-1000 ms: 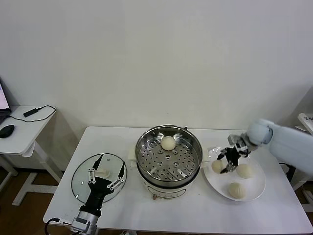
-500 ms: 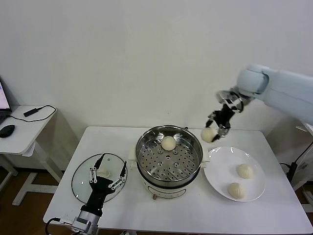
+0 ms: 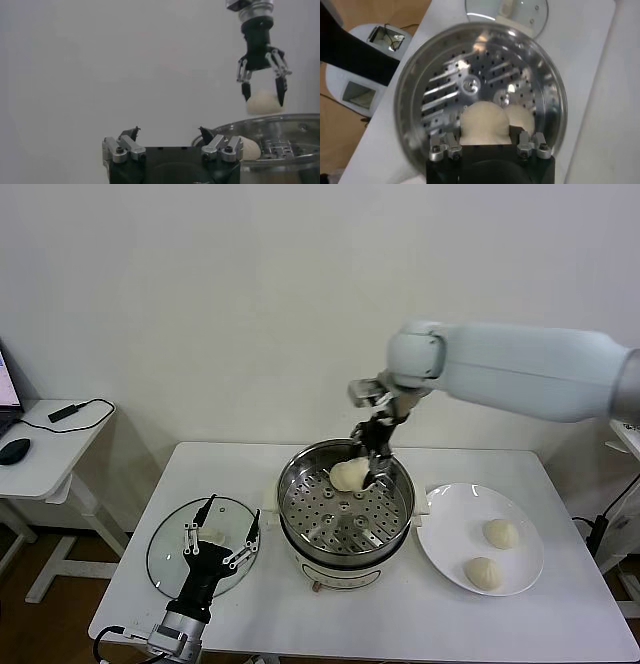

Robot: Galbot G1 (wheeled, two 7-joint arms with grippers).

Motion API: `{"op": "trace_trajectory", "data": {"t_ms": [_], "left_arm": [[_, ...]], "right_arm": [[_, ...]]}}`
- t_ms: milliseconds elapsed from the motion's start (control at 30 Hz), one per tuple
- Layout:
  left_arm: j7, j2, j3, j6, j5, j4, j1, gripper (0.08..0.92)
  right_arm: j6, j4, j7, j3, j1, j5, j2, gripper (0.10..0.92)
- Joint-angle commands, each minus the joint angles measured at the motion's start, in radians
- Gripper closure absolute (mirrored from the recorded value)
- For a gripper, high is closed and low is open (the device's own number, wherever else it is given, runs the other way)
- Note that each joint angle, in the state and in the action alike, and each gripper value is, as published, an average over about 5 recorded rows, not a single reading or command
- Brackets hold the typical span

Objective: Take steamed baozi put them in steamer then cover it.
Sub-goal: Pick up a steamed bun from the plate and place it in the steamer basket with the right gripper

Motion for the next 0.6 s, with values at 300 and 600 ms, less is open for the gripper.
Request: {"op": "trace_trajectory", "data": {"t_ms": [300,600], "left_arm": [[0.000,-0.001,0.000,0.001,-0.001,0.001,0.000,0.177],[-0.001,-0.005,0.000,0.001,-0.001,0.003,0.002,0.177]], "right_arm": [[-0.057,-0.059,0.143,-0.004,-0.130,0.020,0.172,0.364],[-0.056,-0.073,0.160,0.009,-0.156,0.005,0.172,0.356]]}}
